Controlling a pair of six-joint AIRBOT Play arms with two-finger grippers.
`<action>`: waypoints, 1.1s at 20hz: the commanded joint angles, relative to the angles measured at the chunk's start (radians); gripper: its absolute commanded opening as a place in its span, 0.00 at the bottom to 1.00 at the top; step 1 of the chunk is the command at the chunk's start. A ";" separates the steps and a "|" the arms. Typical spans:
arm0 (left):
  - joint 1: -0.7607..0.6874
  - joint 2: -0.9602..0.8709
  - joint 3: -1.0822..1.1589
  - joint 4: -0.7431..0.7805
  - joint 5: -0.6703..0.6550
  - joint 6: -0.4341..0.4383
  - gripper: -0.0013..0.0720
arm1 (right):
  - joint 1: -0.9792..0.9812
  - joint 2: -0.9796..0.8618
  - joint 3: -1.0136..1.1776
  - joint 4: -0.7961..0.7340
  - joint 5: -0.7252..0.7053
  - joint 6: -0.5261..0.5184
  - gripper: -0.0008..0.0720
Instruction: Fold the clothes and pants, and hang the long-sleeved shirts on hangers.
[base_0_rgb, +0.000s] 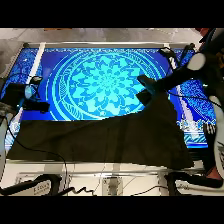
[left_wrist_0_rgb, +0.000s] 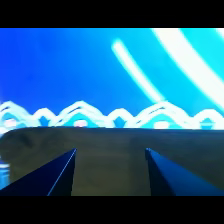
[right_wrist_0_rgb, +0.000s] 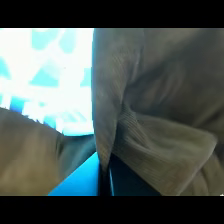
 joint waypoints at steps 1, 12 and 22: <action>-0.067 0.000 0.000 -0.310 0.031 0.001 0.66 | 0.000 0.163 -0.032 -0.060 0.268 -0.008 0.05; -0.517 -0.375 0.188 -1.084 0.447 0.144 0.78 | 0.000 0.290 -0.197 -0.122 0.146 0.090 0.05; -0.618 -0.827 0.698 -1.367 0.443 0.121 0.79 | 0.000 0.290 -0.412 -0.120 -0.214 0.204 0.05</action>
